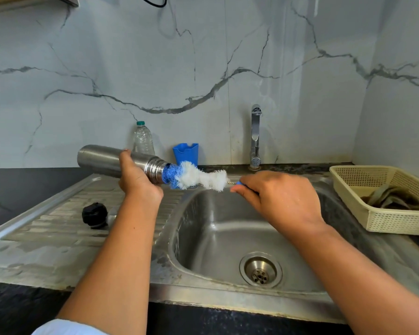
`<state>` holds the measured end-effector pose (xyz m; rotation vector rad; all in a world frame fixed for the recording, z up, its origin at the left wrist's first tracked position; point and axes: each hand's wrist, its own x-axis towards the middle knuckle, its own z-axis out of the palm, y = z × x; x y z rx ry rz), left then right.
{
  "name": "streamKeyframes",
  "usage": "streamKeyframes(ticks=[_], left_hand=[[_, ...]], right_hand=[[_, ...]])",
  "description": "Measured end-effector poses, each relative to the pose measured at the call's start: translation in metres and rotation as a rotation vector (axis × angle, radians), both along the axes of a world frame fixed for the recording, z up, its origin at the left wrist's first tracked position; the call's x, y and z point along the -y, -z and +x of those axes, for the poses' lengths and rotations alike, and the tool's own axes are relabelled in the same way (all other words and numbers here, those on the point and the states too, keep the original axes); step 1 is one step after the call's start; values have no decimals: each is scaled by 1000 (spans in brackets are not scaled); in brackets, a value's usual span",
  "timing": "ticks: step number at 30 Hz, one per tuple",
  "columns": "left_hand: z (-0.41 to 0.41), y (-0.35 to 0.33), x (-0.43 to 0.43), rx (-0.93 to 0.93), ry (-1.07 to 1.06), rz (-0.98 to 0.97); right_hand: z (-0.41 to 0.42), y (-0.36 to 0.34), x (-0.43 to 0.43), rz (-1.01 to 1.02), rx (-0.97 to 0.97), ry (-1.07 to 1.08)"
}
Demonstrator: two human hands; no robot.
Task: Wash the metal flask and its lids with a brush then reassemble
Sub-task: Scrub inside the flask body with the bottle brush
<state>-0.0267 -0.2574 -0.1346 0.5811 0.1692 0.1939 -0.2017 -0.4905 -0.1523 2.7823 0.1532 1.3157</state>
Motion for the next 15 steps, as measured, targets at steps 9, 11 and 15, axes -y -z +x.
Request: streamKeyframes(ticks=[9, 11, 15], left_hand=[[-11, -3, 7, -30, 104, 7], [-13, -3, 11, 6, 115, 25], [-15, -3, 12, 42, 124, -12]], right_hand=[[4, 3, 5, -93, 146, -34], [5, 3, 1, -70, 123, -35], [3, 1, 5, -57, 117, -46]])
